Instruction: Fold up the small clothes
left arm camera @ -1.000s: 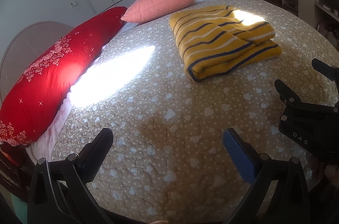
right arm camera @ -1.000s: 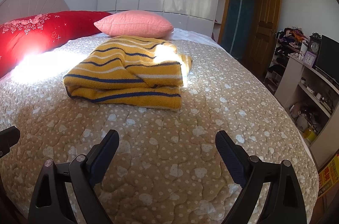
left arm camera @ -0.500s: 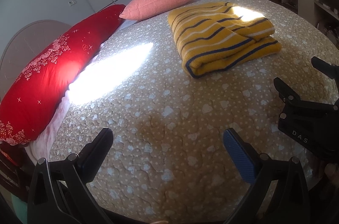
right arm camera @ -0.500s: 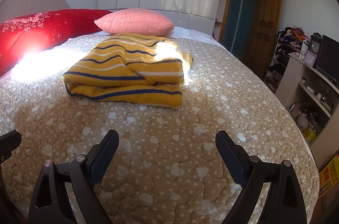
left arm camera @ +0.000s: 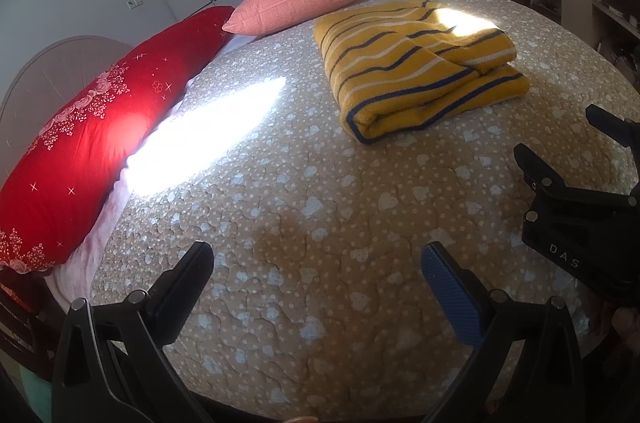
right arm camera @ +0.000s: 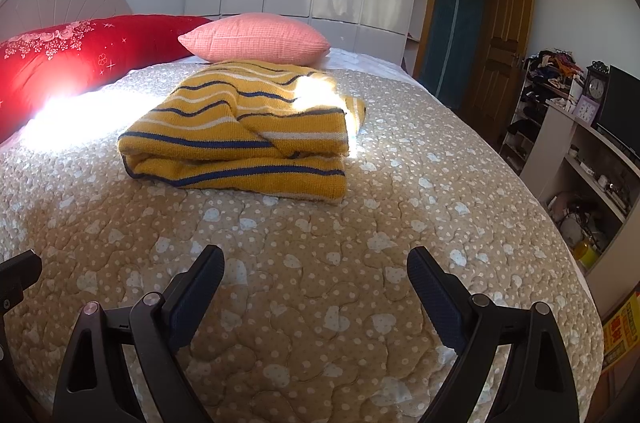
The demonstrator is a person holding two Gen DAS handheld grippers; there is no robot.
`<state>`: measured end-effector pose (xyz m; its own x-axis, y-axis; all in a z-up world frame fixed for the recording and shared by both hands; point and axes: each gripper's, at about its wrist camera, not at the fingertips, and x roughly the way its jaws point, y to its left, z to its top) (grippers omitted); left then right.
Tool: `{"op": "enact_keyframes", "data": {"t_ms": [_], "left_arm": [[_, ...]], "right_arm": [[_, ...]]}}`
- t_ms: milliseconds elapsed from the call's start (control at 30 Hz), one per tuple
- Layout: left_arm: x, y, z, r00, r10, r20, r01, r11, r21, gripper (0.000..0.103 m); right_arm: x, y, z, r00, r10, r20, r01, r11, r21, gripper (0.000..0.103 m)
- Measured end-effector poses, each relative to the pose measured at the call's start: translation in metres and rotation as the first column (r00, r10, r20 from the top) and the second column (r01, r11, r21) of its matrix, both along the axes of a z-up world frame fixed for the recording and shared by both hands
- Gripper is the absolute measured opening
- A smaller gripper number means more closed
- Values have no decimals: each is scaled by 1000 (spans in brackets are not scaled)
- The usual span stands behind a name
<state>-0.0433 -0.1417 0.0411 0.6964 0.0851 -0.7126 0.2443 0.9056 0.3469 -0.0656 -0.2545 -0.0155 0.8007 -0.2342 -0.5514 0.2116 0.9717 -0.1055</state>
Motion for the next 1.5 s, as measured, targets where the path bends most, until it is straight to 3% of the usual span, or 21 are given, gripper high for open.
{"op": "enact_keyframes", "data": {"t_ms": [500, 1500], "left_arm": [[-2, 2, 2, 999, 15, 34, -15, 1000, 18, 103], [-2, 1, -4, 1000, 1, -2, -1, 1000, 11, 103]], "right_arm": [[0, -1, -1, 1000, -2, -6, 2, 1000, 8, 95], [1, -1, -2, 1000, -2, -11, 2, 1000, 9, 95]]}}
